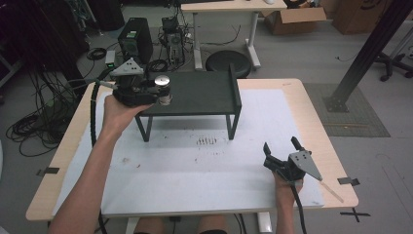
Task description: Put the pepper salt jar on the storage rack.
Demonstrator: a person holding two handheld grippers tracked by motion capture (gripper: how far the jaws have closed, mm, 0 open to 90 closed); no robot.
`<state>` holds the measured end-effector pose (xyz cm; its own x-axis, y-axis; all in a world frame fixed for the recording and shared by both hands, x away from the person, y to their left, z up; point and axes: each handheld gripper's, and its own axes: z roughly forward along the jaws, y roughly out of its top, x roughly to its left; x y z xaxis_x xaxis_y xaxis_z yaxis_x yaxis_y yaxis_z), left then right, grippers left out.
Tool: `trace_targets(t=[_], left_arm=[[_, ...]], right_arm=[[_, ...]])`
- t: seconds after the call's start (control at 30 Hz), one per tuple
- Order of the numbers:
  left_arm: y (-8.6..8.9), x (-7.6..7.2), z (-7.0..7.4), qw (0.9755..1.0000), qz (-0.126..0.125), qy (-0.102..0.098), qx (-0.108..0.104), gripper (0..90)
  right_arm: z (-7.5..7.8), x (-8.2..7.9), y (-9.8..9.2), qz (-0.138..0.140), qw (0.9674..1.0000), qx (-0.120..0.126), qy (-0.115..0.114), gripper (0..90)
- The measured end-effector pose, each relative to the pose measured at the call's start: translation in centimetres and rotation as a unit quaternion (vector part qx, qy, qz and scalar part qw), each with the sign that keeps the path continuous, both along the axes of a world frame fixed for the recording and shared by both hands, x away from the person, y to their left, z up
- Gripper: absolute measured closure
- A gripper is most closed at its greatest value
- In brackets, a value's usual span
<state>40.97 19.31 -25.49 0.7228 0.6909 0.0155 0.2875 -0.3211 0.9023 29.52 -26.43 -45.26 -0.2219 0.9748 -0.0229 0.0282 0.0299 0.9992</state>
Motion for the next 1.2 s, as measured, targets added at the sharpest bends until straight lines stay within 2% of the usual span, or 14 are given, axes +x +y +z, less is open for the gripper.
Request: trace_targets(t=[0.1, 0.33, 0.47, 0.53, 0.77, 0.9, 1.2], left_arm=[[-0.6, 1.1, -0.5, 0.9999, 0.006, 0.009, -0.001, 49.2], [-1.4, 2.2, -1.4, 0.9997, 0.018, 0.015, 0.007, 49.1], [-1.7, 2.7, -1.9, 0.9995, 0.023, 0.022, 0.0, 49.1], [-1.9, 3.0, -2.2, 0.9993, 0.026, 0.025, 0.006, 49.1], [-2.1, 3.2, -2.7, 0.9991, 0.031, 0.029, 0.007, 49.1], [-2.0, 3.4, -3.0, 0.9989, 0.031, 0.036, 0.0, 49.1], [-2.0, 3.6, -3.3, 0.9989, 0.034, 0.033, 0.003, 49.0]], right_arm=[[0.0, 0.0, 0.0, 0.0, 1.0, 0.0, 0.0, 3.3], [0.0, 0.0, 0.0, 0.0, 1.0, 0.0, 0.0, 3.3], [0.0, 0.0, 0.0, 0.0, 1.0, 0.0, 0.001, 3.4], [0.0, 0.0, 0.0, 0.0, 1.0, 0.0, 0.001, 3.3], [0.0, 0.0, 0.0, 0.0, 1.0, 0.0, 0.001, 3.3], [0.0, 0.0, 0.0, 0.0, 1.0, 0.0, 0.001, 3.3], [0.0, 0.0, 0.0, 0.0, 1.0, 0.001, 0.001, 3.4]])
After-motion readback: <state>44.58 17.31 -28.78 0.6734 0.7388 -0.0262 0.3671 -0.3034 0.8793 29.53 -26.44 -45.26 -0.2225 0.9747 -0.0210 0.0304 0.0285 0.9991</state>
